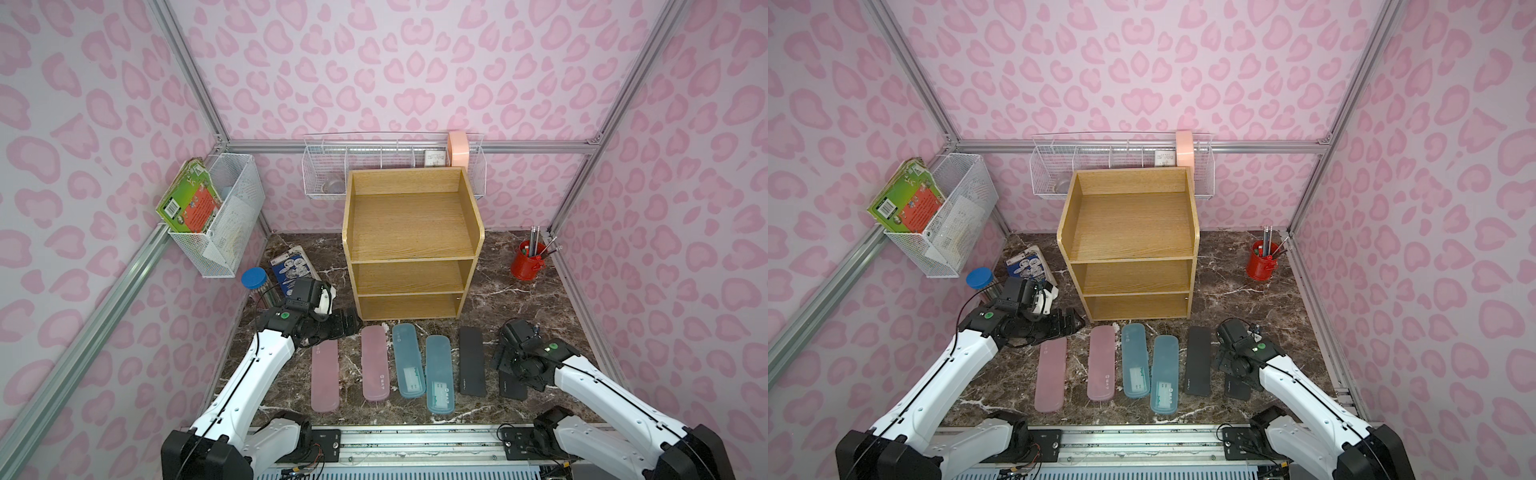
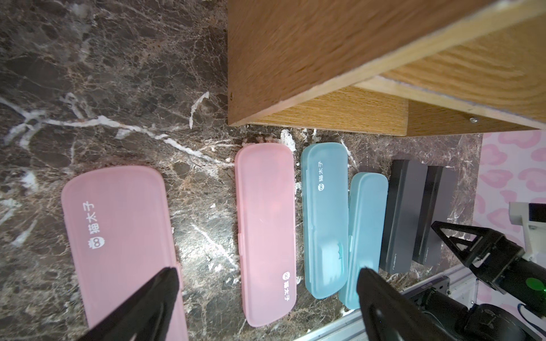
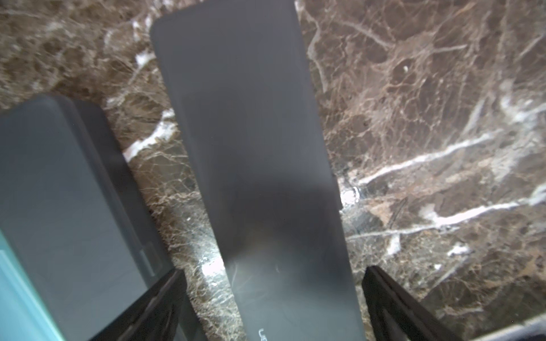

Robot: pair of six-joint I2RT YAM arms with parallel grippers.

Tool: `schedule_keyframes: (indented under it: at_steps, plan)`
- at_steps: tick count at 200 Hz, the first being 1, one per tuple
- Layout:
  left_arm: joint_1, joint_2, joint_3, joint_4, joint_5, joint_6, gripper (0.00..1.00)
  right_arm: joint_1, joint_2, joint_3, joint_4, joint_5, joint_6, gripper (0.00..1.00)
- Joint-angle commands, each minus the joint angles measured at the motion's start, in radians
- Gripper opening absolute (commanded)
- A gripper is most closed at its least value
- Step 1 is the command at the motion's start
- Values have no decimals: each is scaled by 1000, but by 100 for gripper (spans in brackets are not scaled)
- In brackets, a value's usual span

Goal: Place the pencil cases on the shelf according to color
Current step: Pick up the pencil case from the center of the board.

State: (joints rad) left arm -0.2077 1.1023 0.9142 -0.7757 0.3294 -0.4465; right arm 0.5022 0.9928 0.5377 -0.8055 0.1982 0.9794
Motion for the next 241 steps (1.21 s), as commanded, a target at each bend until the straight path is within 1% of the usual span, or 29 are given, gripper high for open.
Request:
schedule_keyframes:
  at_steps: [1,31,55,94,127,143,164,188,219,241]
  plan:
    - [1,3,2,9,17,-3,99,1,17,-12,10,-8,-8,96]
    - [1,4,2,17,24,-2,99,1,58,-26,64,-44,-21,95]
    - [1,12,6,17,26,0,99,6,125,-12,83,-85,-26,94]
    - [1,20,9,18,22,1,99,126,161,60,21,-58,36,92]
    - [1,21,8,17,27,2,99,215,183,47,-17,-49,114,92]
    - [1,18,6,15,34,3,99,232,191,27,-16,-44,135,93]
    - [2,10,2,15,38,2,99,251,175,6,-11,-49,163,92]
    - [-1,4,1,11,39,2,99,273,123,-17,0,-46,190,91]
    - [0,3,-3,14,39,0,99,274,64,-77,86,-59,203,89]
    - [-1,14,7,6,36,8,99,273,48,-106,124,-53,212,85]
